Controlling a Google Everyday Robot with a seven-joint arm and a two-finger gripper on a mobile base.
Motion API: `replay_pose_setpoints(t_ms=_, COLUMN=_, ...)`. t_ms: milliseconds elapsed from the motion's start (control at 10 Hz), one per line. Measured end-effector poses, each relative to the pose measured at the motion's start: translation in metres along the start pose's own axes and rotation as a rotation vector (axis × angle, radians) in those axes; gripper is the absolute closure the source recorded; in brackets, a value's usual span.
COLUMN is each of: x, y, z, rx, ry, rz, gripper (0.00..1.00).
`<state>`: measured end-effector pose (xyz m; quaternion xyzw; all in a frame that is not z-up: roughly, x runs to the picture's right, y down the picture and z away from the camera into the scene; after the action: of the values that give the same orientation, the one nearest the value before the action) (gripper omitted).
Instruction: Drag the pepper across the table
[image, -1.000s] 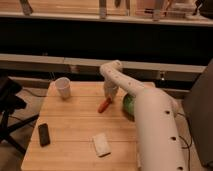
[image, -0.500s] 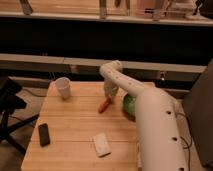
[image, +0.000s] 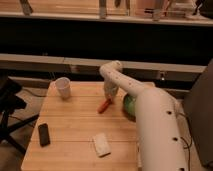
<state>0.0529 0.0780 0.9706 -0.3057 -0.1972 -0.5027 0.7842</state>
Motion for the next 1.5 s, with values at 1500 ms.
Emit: replay_pose_setpoints(t_ms=1500, x=-0.0059, y=0.0006, z=-0.0003, rx=-0.006, ry=0.002, rz=-0.007, gripper=1.00)
